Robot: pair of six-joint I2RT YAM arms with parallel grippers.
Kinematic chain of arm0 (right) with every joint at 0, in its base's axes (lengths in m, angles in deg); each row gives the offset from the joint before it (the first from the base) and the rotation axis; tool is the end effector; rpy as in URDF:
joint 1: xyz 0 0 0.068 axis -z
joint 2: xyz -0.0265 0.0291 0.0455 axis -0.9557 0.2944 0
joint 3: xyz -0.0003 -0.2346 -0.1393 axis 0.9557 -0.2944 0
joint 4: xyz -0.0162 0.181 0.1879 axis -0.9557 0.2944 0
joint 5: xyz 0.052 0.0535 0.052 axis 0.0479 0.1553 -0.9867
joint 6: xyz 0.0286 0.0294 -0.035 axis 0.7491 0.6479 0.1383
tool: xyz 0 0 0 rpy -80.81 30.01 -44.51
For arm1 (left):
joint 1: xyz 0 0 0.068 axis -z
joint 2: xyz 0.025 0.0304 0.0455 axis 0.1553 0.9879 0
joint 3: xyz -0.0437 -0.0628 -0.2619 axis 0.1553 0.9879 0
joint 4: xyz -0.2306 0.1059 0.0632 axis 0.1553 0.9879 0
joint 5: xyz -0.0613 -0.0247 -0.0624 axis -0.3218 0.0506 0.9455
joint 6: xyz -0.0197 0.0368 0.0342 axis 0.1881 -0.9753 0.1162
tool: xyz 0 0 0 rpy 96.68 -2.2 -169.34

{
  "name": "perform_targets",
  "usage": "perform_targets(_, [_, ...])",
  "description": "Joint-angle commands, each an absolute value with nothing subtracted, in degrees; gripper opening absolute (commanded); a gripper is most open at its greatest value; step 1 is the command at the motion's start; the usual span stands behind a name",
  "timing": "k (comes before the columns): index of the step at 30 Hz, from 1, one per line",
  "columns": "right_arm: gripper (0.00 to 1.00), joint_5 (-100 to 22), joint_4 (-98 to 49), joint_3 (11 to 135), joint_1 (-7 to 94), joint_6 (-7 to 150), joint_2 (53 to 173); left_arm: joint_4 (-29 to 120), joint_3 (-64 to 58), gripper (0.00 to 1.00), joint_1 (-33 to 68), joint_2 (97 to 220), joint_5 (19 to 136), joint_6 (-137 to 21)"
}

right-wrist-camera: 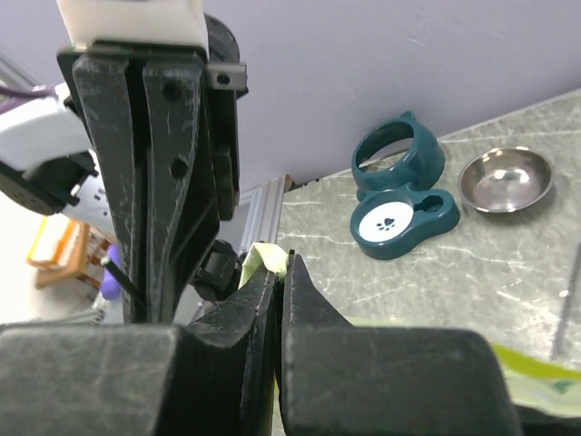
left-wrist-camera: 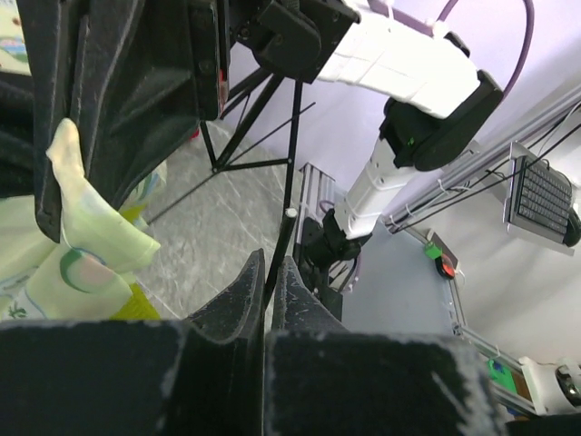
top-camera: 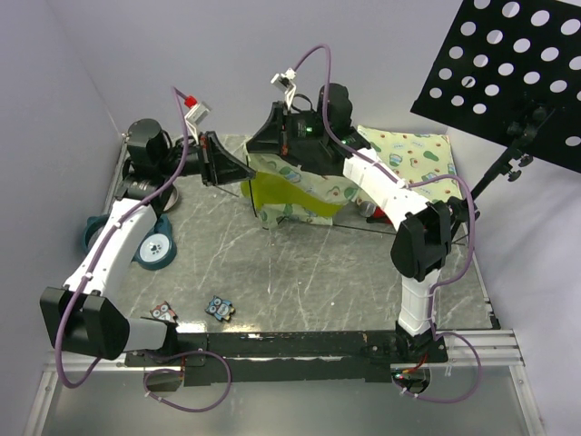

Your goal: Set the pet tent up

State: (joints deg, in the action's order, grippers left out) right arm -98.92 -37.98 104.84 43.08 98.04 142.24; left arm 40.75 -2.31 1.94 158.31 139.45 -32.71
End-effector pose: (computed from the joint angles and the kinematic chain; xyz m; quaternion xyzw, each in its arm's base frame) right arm 0.3709 0.2502 0.4233 -0.4068 0.5488 0.6375 0.3563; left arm 0.2775 -0.0875 0.4142 0.2752 0.6462 -0.6047 0.3754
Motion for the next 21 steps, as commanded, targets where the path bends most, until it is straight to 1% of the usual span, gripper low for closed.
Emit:
perform_targets(1, [0.00, -95.6, -52.4, 105.7, 41.7, 105.3, 135.0, 51.9, 1.4, 0.01, 2.8, 160.8, 139.9, -33.3])
perform_targets(12, [0.00, -93.5, -55.7, 104.2, 41.9, 109.1, 133.4, 55.6, 5.5, 0.01, 2.8, 162.5, 140.4, -33.3])
perform_targets(21, [0.00, -93.0, -57.5, 101.9, 42.2, 111.1, 131.9, 52.2, 8.8, 0.01, 0.6, 164.8, 140.3, -29.1])
